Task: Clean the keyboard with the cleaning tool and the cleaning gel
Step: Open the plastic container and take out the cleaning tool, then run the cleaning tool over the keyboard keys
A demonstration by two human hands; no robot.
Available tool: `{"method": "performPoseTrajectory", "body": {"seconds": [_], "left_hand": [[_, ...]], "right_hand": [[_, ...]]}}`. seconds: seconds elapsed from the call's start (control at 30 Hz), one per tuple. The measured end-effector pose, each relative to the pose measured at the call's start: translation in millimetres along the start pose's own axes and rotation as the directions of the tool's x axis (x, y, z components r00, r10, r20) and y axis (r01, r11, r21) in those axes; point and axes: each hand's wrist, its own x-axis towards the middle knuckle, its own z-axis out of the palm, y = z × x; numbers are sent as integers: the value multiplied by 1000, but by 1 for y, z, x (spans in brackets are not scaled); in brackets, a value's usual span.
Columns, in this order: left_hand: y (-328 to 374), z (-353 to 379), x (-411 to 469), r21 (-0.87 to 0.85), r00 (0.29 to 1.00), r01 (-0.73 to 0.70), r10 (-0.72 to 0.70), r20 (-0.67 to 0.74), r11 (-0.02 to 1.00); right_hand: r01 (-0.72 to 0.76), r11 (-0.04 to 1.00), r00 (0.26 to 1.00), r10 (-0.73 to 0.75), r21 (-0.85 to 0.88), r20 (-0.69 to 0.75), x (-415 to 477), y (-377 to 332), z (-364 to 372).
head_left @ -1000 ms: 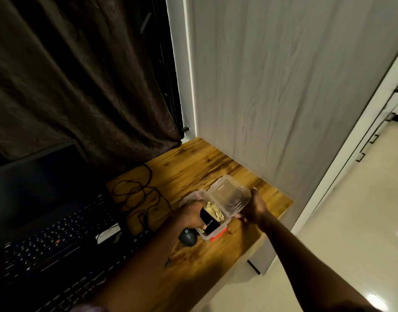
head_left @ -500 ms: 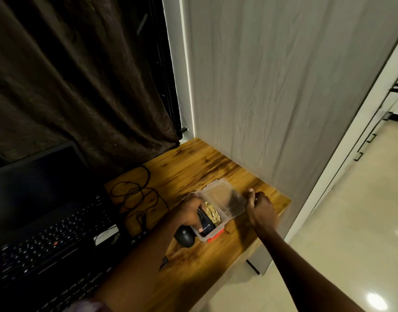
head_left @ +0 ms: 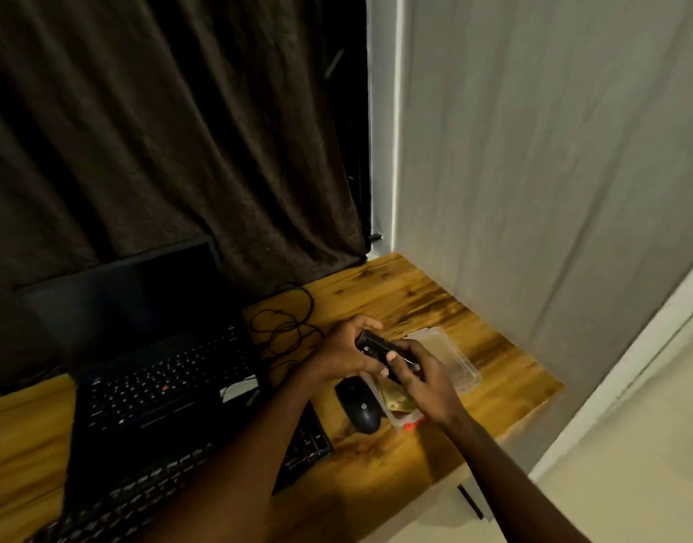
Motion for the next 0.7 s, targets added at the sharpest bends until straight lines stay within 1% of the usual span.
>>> {"method": "performPoseTrajectory", "body": {"seconds": [0.03, 0.1, 0.17, 0.23, 0.33, 0.43, 0.57, 0.63, 0.7], "left_hand": [[-2, -4, -9, -53, 999, 9, -11, -34, 999], [-10, -12, -28, -142, 994, 11, -27, -105, 990], [-25, -18, -46, -212, 980, 9, -51, -193, 977], [-40, -26, -66, -255, 960, 19, -89, -266, 967], [-62, -38, -99, -358, 946, 24, -137, -295, 933], [-81, -48, -130, -443, 926, 9, -174, -335, 897], [-114, -62, -169, -530, 884, -1, -247, -396, 848], [-128, -68, -186, -559, 875, -5, -267, -404, 829], [-140, -76, -203, -576, 864, -24, -273, -423, 817]], "right_hand": [[-9, 996, 999, 5, 89, 47, -3, -6, 8], [-24, 976, 996, 4, 217, 90, -6, -14, 27], [-102, 942, 989, 62, 320, 134, -9, -22, 47], [-192, 907, 971, 119, 376, 208, -13, -31, 68], [-251, 888, 949, 148, 384, 278, -24, -46, 100], [-378, 830, 902, 232, 409, 364, -35, -59, 132], [-465, 784, 860, 288, 411, 421, -55, -70, 174], [-481, 779, 840, 278, 403, 465, -63, -77, 191], [-456, 810, 839, 253, 367, 482, -69, -85, 209]]}}
